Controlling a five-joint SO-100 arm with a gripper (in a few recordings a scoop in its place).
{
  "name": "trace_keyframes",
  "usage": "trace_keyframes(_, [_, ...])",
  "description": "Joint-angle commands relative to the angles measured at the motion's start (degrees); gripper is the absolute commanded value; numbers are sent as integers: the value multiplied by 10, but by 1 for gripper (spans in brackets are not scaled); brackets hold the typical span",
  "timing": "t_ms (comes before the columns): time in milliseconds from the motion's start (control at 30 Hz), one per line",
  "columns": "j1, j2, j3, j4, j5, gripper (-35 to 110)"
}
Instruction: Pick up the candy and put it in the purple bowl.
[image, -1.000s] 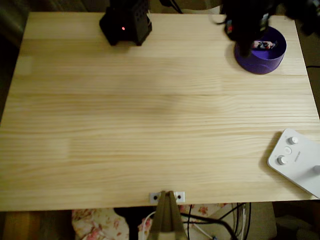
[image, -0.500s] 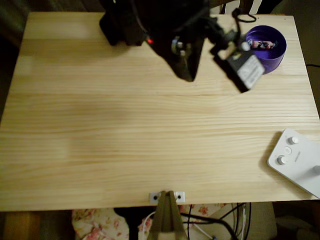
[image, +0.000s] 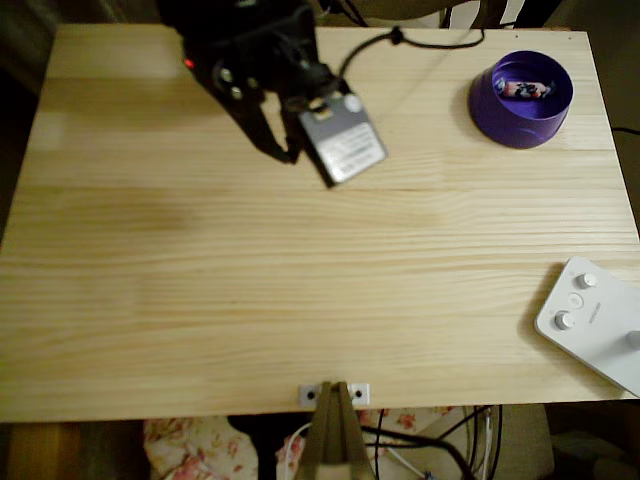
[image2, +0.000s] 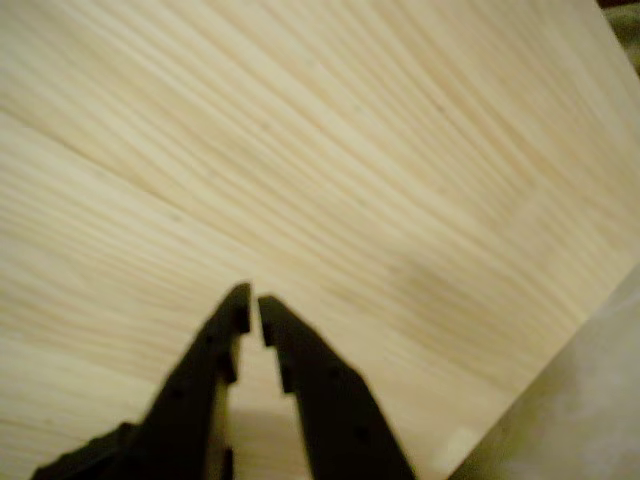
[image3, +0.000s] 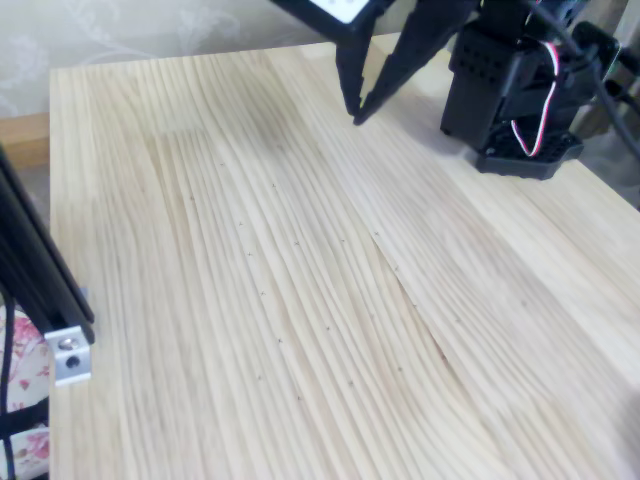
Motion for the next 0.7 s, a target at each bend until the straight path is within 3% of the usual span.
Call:
trace_keyframes(0, [19, 69, 39, 3, 14, -1])
trace_keyframes(300, [108, 190, 182, -43, 162, -1])
trace_keyframes(667, [190, 337, 352, -113, 138, -1])
